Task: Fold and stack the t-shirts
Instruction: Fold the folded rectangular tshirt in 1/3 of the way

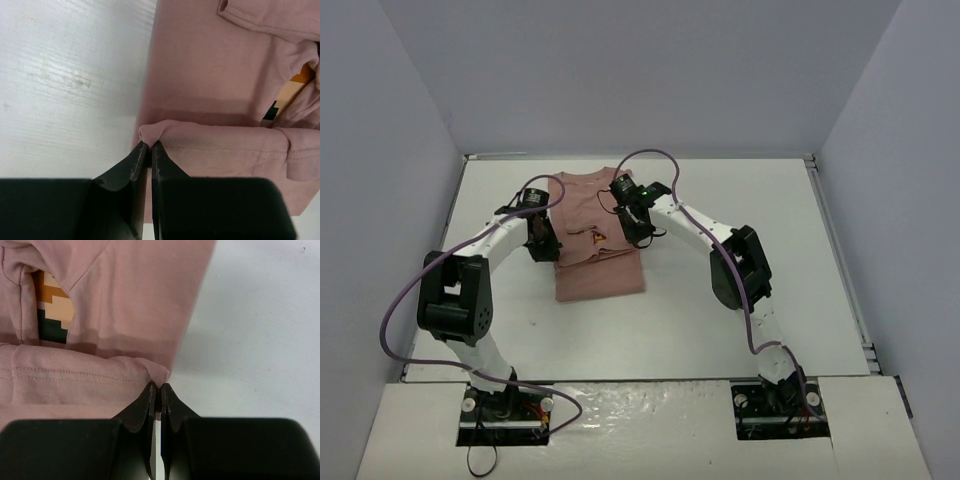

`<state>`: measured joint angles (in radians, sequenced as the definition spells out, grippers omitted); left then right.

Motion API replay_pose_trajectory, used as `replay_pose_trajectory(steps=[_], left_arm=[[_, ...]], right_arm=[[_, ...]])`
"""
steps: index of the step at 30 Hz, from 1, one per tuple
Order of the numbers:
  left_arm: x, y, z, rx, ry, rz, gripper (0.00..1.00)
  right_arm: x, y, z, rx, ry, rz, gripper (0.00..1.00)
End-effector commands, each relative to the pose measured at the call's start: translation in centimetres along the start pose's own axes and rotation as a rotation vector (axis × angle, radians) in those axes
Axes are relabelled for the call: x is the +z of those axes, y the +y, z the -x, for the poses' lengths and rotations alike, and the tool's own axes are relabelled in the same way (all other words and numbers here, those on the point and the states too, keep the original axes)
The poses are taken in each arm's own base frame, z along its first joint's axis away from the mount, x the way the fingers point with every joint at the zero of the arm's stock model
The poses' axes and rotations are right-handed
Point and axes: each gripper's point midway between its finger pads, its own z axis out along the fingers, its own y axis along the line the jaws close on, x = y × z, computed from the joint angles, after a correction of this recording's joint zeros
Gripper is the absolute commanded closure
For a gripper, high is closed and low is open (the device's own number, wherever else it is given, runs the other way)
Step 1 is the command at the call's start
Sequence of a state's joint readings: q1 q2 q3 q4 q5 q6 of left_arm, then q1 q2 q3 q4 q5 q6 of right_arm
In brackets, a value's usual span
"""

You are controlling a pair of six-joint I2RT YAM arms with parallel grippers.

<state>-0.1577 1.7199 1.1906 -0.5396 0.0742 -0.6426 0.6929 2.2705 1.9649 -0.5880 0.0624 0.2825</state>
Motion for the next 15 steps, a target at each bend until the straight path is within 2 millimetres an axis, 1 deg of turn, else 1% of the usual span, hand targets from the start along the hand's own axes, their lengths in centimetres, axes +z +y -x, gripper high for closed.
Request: replay_pose_trajectory(steps=[1, 3, 5, 6, 8, 9, 10, 11, 13, 15], left_arm=[[-1.7, -0.7, 4.4, -0.012, -0.125, -0.015, 0.94], [-2.0, -1.3, 5.2, -0.012, -0.138, -0.028, 0.87], [-2.4, -1.8, 6.0, -0.009, -0.155, -0.042, 0.79], [-2.8, -2.1, 6.7, -0.008, -0.170, -0.053, 0.74], [-3.8, -2.7, 7.8, -0.005, -0.198, -0.079, 0.66], [-4.4, -3.0, 8.2, -0.001, -0.213, -0.091, 0.63], [-5.5, -3.4, 8.7, 0.002, -0.236, -0.110, 0.59], [-6.3, -3.8, 9.1, 0.003, -0.254, -0.128, 0.55], [-8.2, -4.5, 9.2, -0.002, -0.278, -0.175, 0.47], [-10.0, -5.1, 8.8, -0.019, -0.296, -0.220, 0.47]], right_arm=[[-0.9, -2.0, 2.2, 0.011, -0.037, -0.034, 0.97], [-0.9, -2.1, 2.6, 0.023, -0.042, -0.027, 0.93], [-1.1, -2.3, 3.5, 0.035, -0.058, -0.009, 0.84], [-1.4, -2.4, 4.0, 0.037, -0.069, -0.004, 0.82], [-2.5, -2.6, 5.5, 0.038, -0.112, 0.008, 0.76], [-3.3, -2.8, 6.3, 0.036, -0.136, 0.014, 0.74], [-4.1, -3.1, 7.1, 0.029, -0.158, 0.016, 0.71], [-4.3, -3.3, 7.4, 0.033, -0.167, 0.017, 0.68], [-6.1, -3.9, 8.2, 0.024, -0.201, 0.021, 0.61], [-7.2, -4.1, 8.2, 0.023, -0.211, 0.030, 0.59]])
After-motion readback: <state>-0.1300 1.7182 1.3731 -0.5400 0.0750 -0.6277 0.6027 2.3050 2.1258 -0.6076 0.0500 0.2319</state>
